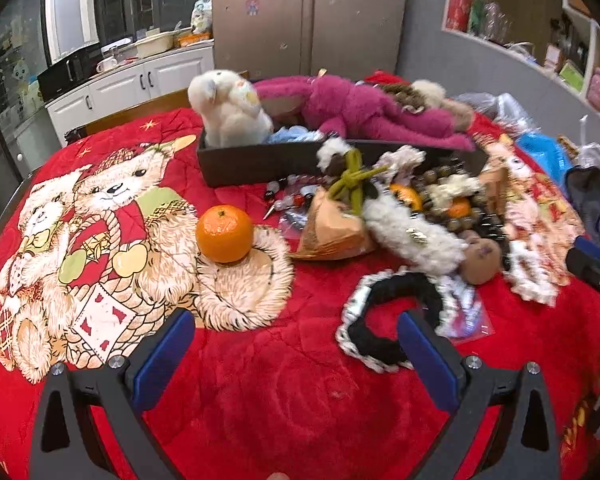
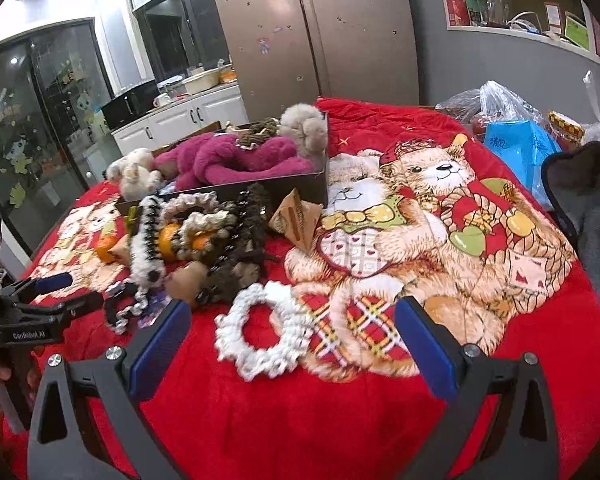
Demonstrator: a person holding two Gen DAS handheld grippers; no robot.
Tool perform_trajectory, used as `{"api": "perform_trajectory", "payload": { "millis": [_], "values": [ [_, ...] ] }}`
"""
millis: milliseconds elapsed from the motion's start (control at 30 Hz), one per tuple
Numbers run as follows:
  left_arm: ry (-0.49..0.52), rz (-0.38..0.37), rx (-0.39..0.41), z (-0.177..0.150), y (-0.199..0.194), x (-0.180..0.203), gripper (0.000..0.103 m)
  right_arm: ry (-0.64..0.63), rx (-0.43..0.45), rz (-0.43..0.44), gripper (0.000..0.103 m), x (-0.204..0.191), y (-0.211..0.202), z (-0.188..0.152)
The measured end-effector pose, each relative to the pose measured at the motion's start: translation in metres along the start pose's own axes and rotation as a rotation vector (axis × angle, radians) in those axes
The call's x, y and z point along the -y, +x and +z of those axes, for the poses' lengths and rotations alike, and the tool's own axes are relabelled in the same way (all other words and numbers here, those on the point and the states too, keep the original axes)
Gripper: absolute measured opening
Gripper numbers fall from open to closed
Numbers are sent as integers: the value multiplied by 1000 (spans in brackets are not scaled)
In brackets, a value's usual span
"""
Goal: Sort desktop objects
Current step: 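Close right tool on white ruffled scrunchie while left tool grasps black lace scrunchie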
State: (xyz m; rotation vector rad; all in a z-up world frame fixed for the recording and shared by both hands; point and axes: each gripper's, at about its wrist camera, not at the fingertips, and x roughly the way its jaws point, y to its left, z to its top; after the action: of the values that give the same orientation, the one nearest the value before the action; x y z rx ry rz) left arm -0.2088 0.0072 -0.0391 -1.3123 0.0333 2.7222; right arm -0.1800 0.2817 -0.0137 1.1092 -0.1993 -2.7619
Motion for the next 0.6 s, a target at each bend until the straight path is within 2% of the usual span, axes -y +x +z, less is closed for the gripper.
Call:
{"api": "perform_trajectory", "payload": {
  "millis": [133, 233, 367, 433, 600],
  "values": [
    [-15, -18, -22, 2, 12, -3, 103, 10, -29, -4, 103, 1, 15, 0],
    [1, -1, -53, 1, 21, -6, 103, 32, -71, -16, 103, 6, 27, -4],
    [0, -8, -50, 1, 26, -10, 103, 74, -135, -22, 103, 16, 41, -9],
    [15, -1, -44, 1, 27, -9, 103, 79, -139, -26, 103, 16, 42, -9],
    [14, -1, -43, 1, 27, -9, 103, -24, -186, -145, 103, -3, 53, -10]
  ]
}}
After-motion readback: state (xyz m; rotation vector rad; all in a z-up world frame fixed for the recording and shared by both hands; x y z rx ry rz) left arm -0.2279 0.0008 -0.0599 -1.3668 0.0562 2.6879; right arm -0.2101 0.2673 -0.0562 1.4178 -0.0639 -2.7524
